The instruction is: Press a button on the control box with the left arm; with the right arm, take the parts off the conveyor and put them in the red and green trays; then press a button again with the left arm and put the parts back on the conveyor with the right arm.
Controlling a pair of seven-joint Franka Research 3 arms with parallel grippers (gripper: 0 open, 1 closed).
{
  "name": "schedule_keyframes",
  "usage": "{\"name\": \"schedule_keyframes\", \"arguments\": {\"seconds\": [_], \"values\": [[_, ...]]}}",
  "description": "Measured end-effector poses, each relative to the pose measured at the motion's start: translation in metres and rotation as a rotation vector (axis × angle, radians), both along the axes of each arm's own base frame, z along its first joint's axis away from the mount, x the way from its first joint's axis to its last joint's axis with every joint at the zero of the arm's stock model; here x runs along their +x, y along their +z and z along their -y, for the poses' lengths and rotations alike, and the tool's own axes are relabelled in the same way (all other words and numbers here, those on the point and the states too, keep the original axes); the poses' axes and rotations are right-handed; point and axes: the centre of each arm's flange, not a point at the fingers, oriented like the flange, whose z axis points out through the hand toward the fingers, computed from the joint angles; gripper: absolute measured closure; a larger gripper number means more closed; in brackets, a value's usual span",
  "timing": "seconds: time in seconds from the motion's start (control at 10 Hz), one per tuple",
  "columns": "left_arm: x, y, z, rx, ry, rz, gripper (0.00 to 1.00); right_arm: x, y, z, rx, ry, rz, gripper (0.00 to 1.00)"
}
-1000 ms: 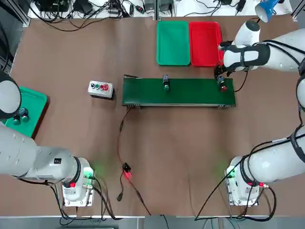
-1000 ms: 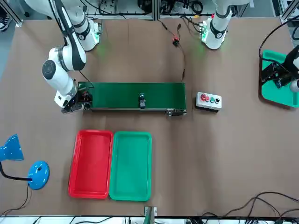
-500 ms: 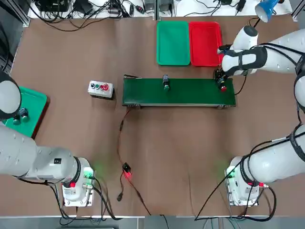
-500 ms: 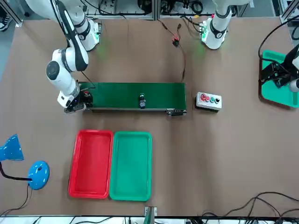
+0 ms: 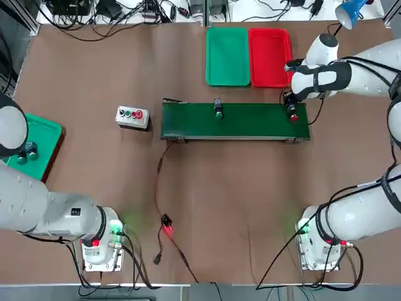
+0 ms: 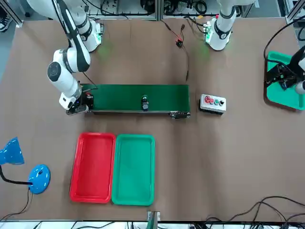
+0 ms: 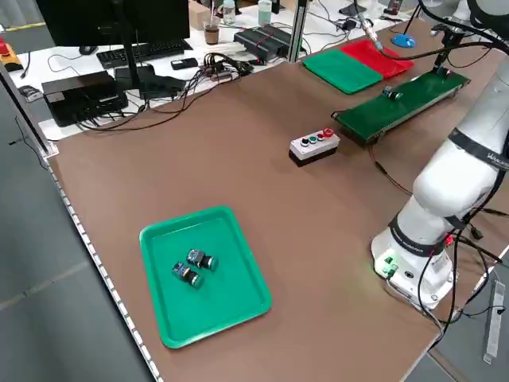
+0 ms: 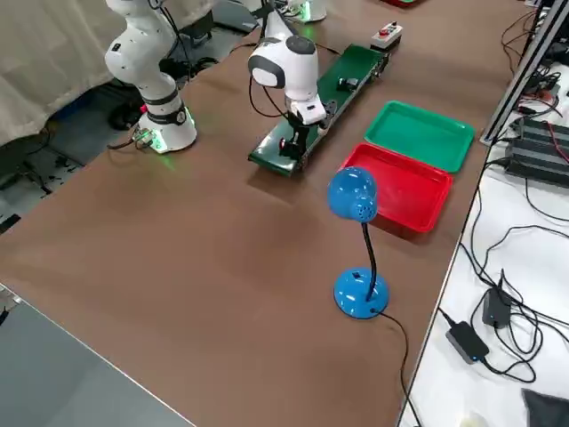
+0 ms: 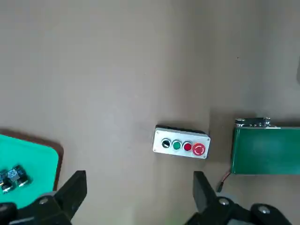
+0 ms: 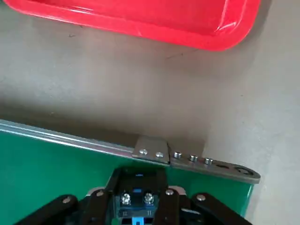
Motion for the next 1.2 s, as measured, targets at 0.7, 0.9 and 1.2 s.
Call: {"name": "schedule_keyframes", "arguments": {"seconds": [0.7, 0.9, 1.2], "values": [[0.001, -0.001, -0.006, 0.0, 0.012, -0.001, 0.0, 0.08, 0.095, -0.075, 0.086, -0.155, 0.209, 0.67], [0.001, -0.001, -0.003, 0.0, 0.007, -0.002, 0.0, 0.124, 0.075, -0.082, 0.087, -0.232, 0.207, 0.67], [0.001, -0.002, -0.002, 0.0, 0.005, -0.003, 0.0, 0.18, 0.015, -0.055, 0.061, -0.313, 0.191, 0.67]]}}
